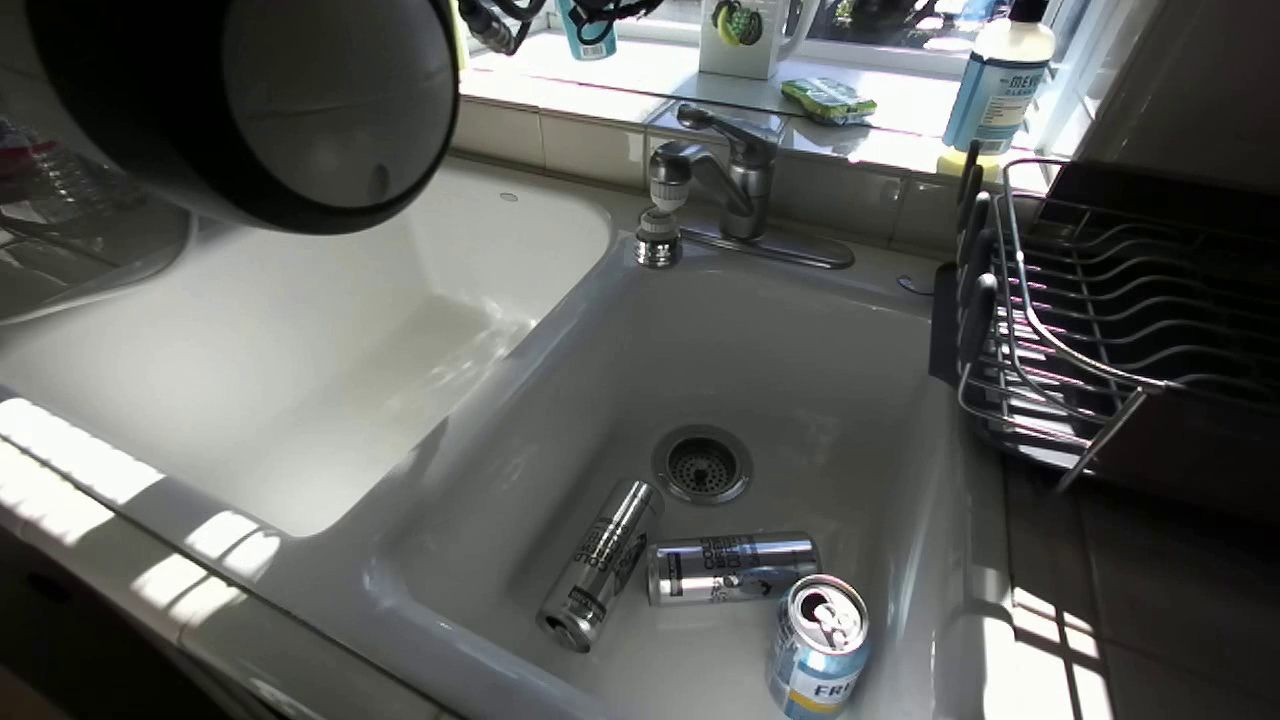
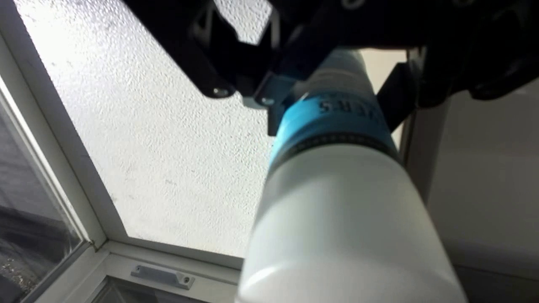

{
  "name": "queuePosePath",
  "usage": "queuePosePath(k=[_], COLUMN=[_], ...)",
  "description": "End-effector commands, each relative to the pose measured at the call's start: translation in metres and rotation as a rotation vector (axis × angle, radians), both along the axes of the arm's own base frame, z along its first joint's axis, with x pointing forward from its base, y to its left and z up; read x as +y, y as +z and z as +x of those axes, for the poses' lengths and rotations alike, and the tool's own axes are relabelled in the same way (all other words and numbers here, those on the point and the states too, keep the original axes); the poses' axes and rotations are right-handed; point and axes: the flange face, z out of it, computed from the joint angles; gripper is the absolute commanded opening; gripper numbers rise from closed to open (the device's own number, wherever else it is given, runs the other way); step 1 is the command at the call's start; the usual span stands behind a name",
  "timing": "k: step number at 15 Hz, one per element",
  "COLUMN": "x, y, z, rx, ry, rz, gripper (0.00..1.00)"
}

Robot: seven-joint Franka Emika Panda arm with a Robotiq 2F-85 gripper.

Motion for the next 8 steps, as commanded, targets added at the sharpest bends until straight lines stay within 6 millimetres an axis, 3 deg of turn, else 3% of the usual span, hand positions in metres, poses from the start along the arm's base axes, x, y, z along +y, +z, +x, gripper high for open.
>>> queuePosePath(k=[1,8], x=[0.016,0.048], y=[0.011,0.038], z=[-0.006,-0.014], rx=[0.014,-0.031], ry=[0.047,0.104], rz=[-0.105,-0.301], gripper=[0.31,0.31])
